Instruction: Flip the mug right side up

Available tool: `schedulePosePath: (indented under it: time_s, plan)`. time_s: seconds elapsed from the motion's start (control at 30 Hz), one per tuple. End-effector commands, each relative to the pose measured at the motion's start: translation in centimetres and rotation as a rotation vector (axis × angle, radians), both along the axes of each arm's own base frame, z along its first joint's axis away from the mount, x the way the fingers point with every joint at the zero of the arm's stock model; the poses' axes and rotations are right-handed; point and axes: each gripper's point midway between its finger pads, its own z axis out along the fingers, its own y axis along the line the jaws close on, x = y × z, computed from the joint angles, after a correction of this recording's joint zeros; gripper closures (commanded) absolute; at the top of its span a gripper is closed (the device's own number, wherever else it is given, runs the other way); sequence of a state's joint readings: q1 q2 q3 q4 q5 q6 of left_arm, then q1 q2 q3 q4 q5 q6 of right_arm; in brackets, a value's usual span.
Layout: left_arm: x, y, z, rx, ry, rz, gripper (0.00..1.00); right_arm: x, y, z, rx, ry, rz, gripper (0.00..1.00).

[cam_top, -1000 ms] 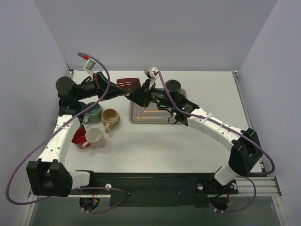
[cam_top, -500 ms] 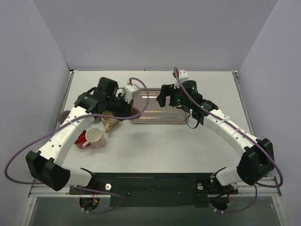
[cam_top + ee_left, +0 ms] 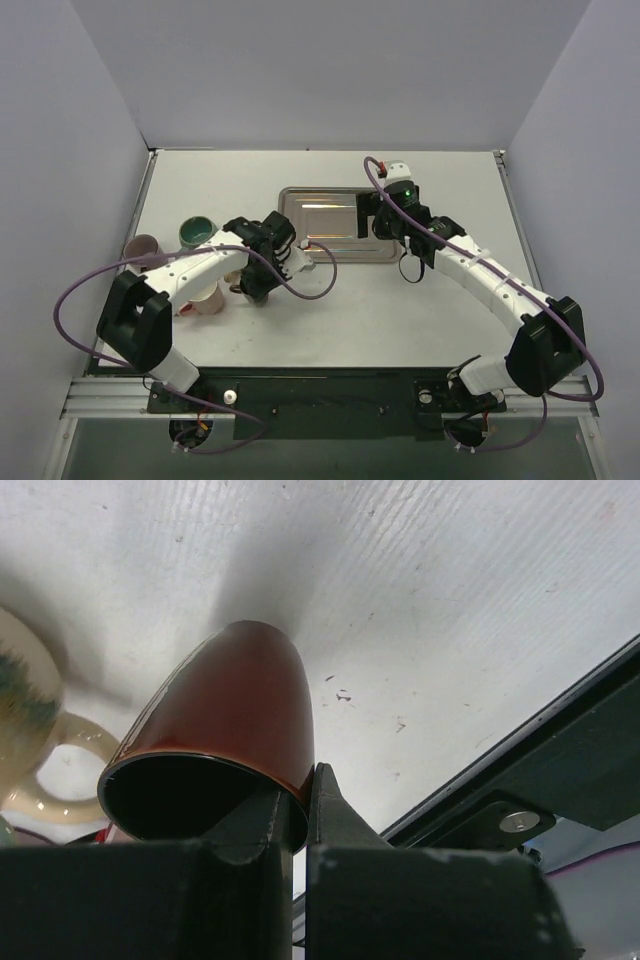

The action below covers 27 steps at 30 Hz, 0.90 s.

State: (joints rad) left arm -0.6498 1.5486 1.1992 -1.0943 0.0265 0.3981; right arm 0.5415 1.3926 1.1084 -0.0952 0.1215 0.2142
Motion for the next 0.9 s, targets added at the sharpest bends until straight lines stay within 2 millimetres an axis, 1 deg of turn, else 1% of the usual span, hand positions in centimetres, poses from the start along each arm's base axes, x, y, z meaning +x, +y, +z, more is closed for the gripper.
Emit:
schedulePosePath:
  time_s: [0.0,0.03,0.1,0.17,0.2,0.23,0.27,0.3,0.4,0.47,0.5,0.53,0.57,0.6,0.63,0.67,0.7,0.73,0.77,0.8,0.83,0.87]
  plan:
    - [1.0,0.1,-2.0,0.015,0.02,-0.036,1.0,-0.5,-1.9,-0.2,-0.039,-0.003,-0.049,0.11]
    - [1.0,0.1,-2.5,0.018,0.052,-0.032,1.0,-0.5,-2.1,-0.1,-0.038,-0.005,-0.055,0.11]
    - [0.9,0.2,-2.8,0.03,0.067,-0.029,1.0,-0.7,-2.4,-0.1,-0.037,-0.008,-0.06,0.11]
    - [1.2,0.0,-2.4,0.02,0.054,-0.034,0.83,-0.7,-2.7,0.0,-0.036,-0.012,-0.071,0.11]
    - [1.1,0.0,-2.0,0.011,0.047,-0.034,0.66,-0.7,-2.9,0.2,-0.033,-0.017,-0.074,0.11]
    - [1.3,-0.4,-1.4,-0.01,0.038,-0.036,0.59,-0.9,-2.9,0.2,-0.032,-0.017,-0.073,0.11]
    - [1.2,-0.4,-0.6,-0.026,0.025,-0.038,0.26,-1.0,-3.1,0.3,-0.029,-0.019,-0.077,0.11]
    - [1.4,-0.9,0.3,-0.054,0.012,-0.043,0.22,-1.1,-3.2,0.2,-0.03,-0.019,-0.079,0.11]
    - [1.4,-1.3,3.6,-0.116,-0.048,-0.051,0.16,-1.4,-3.8,0.3,-0.03,-0.027,-0.095,0.11]
    - [2.3,-1.3,6.2,-0.161,-0.116,-0.031,0.15,-1.6,-4.5,0.3,-0.03,-0.033,-0.12,0.11]
    - [3.8,-1.0,7.8,-0.202,-0.178,0.015,0.14,-1.9,-4.9,0.2,-0.026,-0.039,-0.134,0.1]
    - [4.5,-0.8,9.2,-0.245,-0.224,0.058,0.14,-1.7,-5.6,0.6,-0.03,-0.063,-0.167,0.1]
    - [6.7,-0.2,11.0,-0.331,-0.293,0.13,0.13,-2.0,-6.6,0.1,-0.04,-0.068,-0.203,0.1]
    - [7.3,0.2,12.9,-0.405,-0.347,0.167,0.13,-1.8,-8.2,0.3,-0.065,-0.108,-0.282,0.1]
    - [9.1,1.1,14.1,-0.518,-0.388,0.229,0.13,-2.2,-9.5,0.0,-0.074,-0.123,-0.335,0.1]
    - [9.9,3.3,14.7,-0.572,-0.435,0.339,0.13,-2.3,-11.3,0.1,-0.108,-0.154,-0.412,0.1]
    - [11.5,3.0,16.5,-0.666,-0.518,0.34,0.13,-2.8,-12.7,-0.5,-0.127,-0.172,-0.455,0.1]
    - [11.6,4.9,16.1,-0.677,-0.558,0.446,0.13,-3.0,-14.4,-0.2,-0.155,-0.207,-0.531,0.09]
    - [13.4,5.7,17.5,-0.696,-0.683,0.469,0.13,-3.9,-15.9,-1.1,-0.174,-0.211,-0.578,0.09]
    - [13.1,7.3,16.7,-0.661,-0.744,0.556,0.13,-4.6,-17.0,-2.1,-0.188,-0.212,-0.612,0.09]
    - [14.2,8.2,17.8,-0.667,-0.861,0.579,0.13,-5.1,-18.0,-1.8,-0.166,-0.232,-0.653,0.08]
    - [13.7,9.9,16.7,-0.632,-0.912,0.662,0.12,-5.8,-18.7,-3.1,-0.17,-0.225,-0.67,0.08]
